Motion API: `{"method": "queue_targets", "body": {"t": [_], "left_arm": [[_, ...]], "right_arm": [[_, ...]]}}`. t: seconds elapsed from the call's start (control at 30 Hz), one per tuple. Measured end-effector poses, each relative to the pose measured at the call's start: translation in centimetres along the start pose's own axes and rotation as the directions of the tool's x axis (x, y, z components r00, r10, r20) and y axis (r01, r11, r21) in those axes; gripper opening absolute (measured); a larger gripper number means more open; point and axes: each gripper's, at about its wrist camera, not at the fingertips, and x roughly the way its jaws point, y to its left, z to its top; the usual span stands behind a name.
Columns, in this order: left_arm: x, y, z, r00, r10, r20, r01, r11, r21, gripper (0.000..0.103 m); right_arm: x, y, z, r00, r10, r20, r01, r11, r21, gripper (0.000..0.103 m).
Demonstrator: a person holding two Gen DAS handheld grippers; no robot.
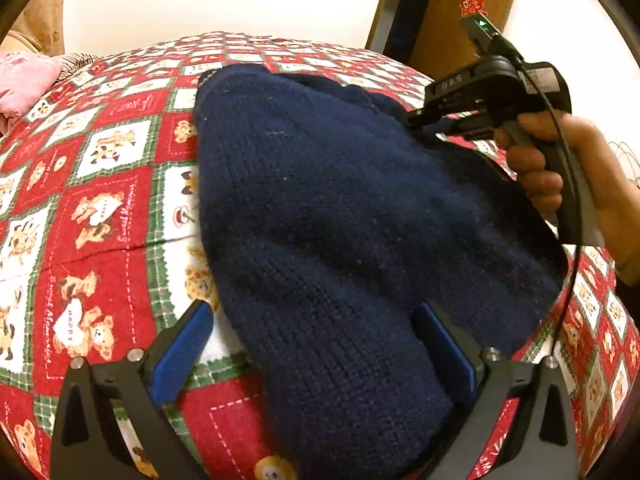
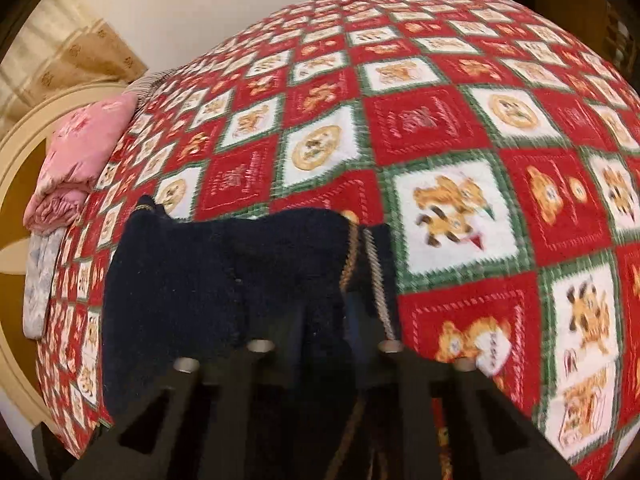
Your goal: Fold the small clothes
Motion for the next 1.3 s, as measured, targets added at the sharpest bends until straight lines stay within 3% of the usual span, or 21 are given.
{"method": "queue_targets", "body": {"t": [0.1,0.17,0.27,0.33,0.37,0.43,0.53,0.6,0.63,0.7,0.77,0.9,0.97,1.0,1.03,1.2,1.3], "left_arm": [[-0.1,-0.3,-0.2,1.000,0.011,0.002,-0.011,1.000,0.009,0.103],[0.1,-0.6,-0.2,1.000,0.031,-0.003,-0.031,0.999,0.024,0.103],[0.4,-1.0,-0.1,0.999,0.043,-0.009,-0.042,0.999,0.033,0.103],[0.5,-0.8,0.0,0.999,0.036,-0.009,-0.036,0.999,0.028,0.103],[0.5,-0.8,0.0,0.999,0.033,-0.006,-0.033,0.999,0.025,0.103],[0.5,-0.7,0.1,1.000,0.028,-0.004,-0.028,0.999,0.021,0.103],[0.6,-0.5,0.2,1.000,0.019,-0.002,-0.019,1.000,0.014,0.103],[0.6,-0.4,0.3,1.000,0.012,0.000,-0.012,1.000,0.009,0.103],[0.6,-0.3,0.3,1.000,0.008,0.001,-0.008,1.000,0.005,0.103],[0.1,0.1,-0.1,1.000,0.002,0.003,-0.002,1.000,-0.001,0.103],[0.0,0.0,-0.2,1.000,0.004,0.001,-0.004,1.000,-0.001,0.103],[-1.0,0.0,-0.9,0.999,0.043,-0.004,-0.043,0.999,-0.005,0.103],[-2.0,0.5,-1.4,0.999,0.035,0.008,-0.035,0.999,-0.028,0.103],[-2.6,0.9,-1.7,1.000,0.024,0.017,-0.023,0.999,-0.043,0.103],[-2.9,1.3,-1.8,1.000,0.019,0.022,-0.017,0.998,-0.056,0.103],[-6.6,2.7,-1.3,0.991,0.000,0.130,0.011,0.996,-0.086,0.103],[-6.4,3.5,1.2,0.992,0.000,0.124,0.015,0.993,-0.118,0.103]], "right_arm": [[0.2,-0.4,0.4,0.994,-0.095,0.052,0.095,0.995,-0.014,0.007],[1.8,-1.5,0.6,0.998,-0.066,0.000,0.066,0.998,0.013,0.007],[0.9,-1.1,0.5,0.997,-0.075,0.030,0.076,0.996,-0.039,0.008],[-0.9,-1.5,-0.2,0.997,-0.058,0.051,0.059,0.998,-0.021,0.022],[-2.0,-1.6,-0.9,0.996,-0.057,0.074,0.059,0.998,-0.022,0.023],[-4.9,-1.6,-3.3,0.994,-0.012,0.110,0.016,0.999,-0.038,0.023],[-9.0,-1.3,-9.0,0.990,0.122,0.076,-0.118,0.991,-0.057,0.023],[-10.2,-0.7,-12.2,0.994,0.099,0.054,-0.094,0.991,-0.091,0.023],[-10.4,-0.3,-14.3,0.995,0.094,0.018,-0.091,0.989,-0.115,0.016],[-9.4,0.3,-16.6,0.995,0.094,-0.044,-0.099,0.988,-0.121,0.012],[-9.0,0.9,-18.1,0.998,0.056,-0.009,-0.057,0.983,-0.173,0.012],[-9.7,-0.1,-16.4,0.993,0.117,-0.001,-0.117,0.988,-0.101,0.014],[-10.6,-1.2,-15.4,0.993,0.105,0.058,-0.100,0.992,-0.082,0.031],[-10.9,-1.7,-15.2,0.993,0.099,0.069,-0.094,0.993,-0.074,0.047],[-11.1,-2.3,-14.9,0.991,0.102,0.083,-0.097,0.994,-0.055,0.054],[-10.2,-4.3,-12.6,0.970,0.225,0.091,-0.228,0.973,0.026,0.055],[-9.6,-3.9,-10.9,0.962,0.254,0.097,-0.257,0.966,0.018,0.055]]}}
